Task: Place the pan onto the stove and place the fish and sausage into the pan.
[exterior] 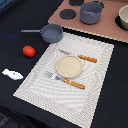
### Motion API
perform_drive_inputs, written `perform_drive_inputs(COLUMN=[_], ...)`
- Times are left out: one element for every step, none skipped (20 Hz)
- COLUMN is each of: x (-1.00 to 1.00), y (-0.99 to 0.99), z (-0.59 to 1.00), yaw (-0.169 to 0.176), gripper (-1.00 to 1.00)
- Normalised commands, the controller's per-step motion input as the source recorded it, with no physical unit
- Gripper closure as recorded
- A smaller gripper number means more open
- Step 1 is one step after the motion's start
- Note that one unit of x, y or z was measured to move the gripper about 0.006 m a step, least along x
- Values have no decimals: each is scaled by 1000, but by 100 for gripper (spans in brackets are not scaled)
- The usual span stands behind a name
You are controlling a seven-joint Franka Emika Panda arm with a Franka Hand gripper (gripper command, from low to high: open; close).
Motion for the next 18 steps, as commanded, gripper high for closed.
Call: perform_drive_inputs(x=[40, 189, 154, 106, 126, 131, 94, 77, 40, 0, 0, 0, 0, -3, -29, -34, -91, -134], y=[-143, -163, -280, -314, -340, -337, -360, -386, -417, -400, -323, -314, -320, -323, -294, -251, -246, -183], z=[-46, -106, -249, -209, -217, -214, -243, -300, -329, -354, -400, -460, -489, -500, -526, -551, -557, -591], yaw=[2, 0, 9, 15, 21, 21, 18, 11, 2, 0, 0, 0, 0, 0, 0, 0, 0, 0], gripper=[-100, -100, -100, -100, -100, -100, -100, -100, -100, -100, -100, -100, -100, -100, -100, -100, -100, -100])
